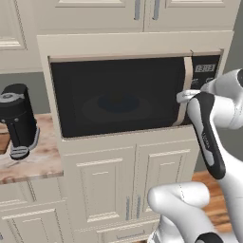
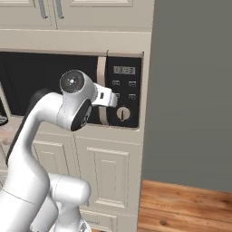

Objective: Retrieve the reheated potato from the microwave, then place the potato, cheese, and condiment on the cutting board.

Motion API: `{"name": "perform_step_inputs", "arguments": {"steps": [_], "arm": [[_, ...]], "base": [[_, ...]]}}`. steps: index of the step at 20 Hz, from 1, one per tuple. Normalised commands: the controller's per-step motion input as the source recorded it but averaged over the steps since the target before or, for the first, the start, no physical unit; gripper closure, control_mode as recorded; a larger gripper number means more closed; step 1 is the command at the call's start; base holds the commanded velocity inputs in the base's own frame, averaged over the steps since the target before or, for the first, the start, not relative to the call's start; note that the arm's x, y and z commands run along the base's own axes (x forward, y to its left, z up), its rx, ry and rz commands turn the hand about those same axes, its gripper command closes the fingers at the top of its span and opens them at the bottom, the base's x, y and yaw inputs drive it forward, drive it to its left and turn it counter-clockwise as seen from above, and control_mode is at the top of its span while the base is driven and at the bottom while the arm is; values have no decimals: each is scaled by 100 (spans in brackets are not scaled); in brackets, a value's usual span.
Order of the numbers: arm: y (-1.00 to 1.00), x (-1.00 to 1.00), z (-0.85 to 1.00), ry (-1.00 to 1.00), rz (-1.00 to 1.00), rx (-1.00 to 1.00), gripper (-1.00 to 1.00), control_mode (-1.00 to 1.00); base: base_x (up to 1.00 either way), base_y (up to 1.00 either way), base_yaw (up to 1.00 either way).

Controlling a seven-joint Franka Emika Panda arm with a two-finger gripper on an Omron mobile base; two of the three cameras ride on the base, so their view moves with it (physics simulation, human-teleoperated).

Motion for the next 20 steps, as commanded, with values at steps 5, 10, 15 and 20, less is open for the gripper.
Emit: {"name": "perform_step_inputs", "arguments": {"steps": [5,10,15,20], "arm": [[-9,44,0,0,-1,4,-100,-100],[-1,44,0,0,0,9,-100,-100],[0,32,0,0,0,6,-100,-100],[0,32,0,0,0,1,-100,-100]], "base": [[0,0,0],[0,0,0],[0,0,0],[0,0,0]]}}
